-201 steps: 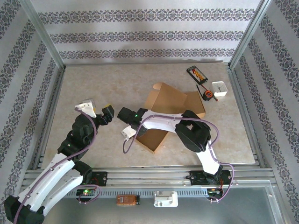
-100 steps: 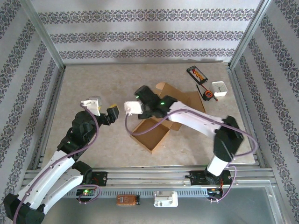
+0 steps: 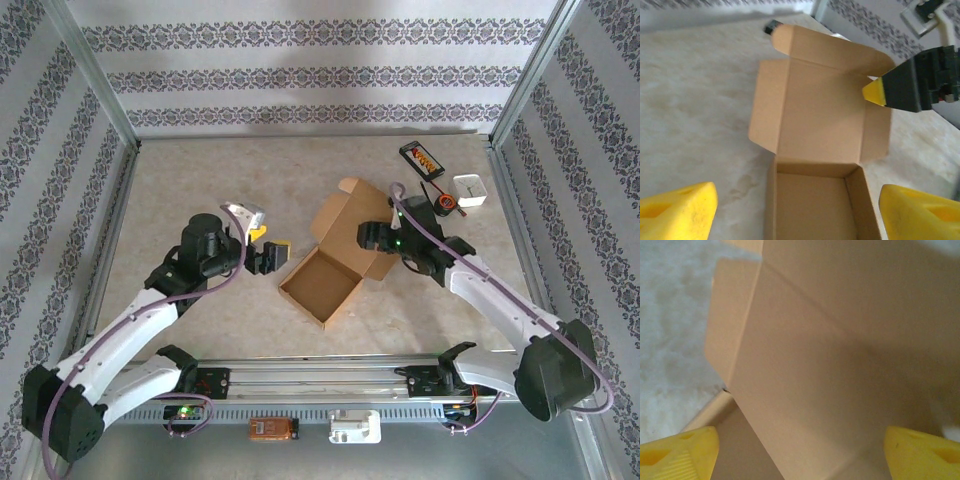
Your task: Fold the paper box
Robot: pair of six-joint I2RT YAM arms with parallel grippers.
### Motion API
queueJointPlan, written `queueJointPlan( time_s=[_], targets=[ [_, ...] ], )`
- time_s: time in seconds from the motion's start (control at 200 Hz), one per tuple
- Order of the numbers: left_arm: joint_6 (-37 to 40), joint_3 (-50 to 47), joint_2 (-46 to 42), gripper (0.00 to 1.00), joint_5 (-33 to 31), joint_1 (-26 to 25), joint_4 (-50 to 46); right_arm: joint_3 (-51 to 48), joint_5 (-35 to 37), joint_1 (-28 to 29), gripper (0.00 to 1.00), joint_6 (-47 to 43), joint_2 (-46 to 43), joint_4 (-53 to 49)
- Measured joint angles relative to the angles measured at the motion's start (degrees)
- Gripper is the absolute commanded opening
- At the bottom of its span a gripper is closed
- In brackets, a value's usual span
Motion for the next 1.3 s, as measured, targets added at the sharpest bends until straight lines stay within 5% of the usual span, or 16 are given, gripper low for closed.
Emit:
queueJointPlan(
  time_s=[0.355, 0.949, 1.299],
  targets=[
    [1.7, 0.8, 4.0, 0.85, 2.1, -3.7, -0.1, -2.8, -1.6, -10.1, 0.98, 4.6, -4.2, -0.5],
    [1.7, 0.8, 4.8, 0.85, 1.2, -4.9, 0.2, -11.3, -6.0, -16.4, 0.98, 5.6, -4.9, 2.2],
    [1.7, 0.8, 4.8, 0.86, -0.5, -5.2, 0.1, -12.3, -10.1, -17.1, 0.64, 6.9, 3.9, 11.0]
  ],
)
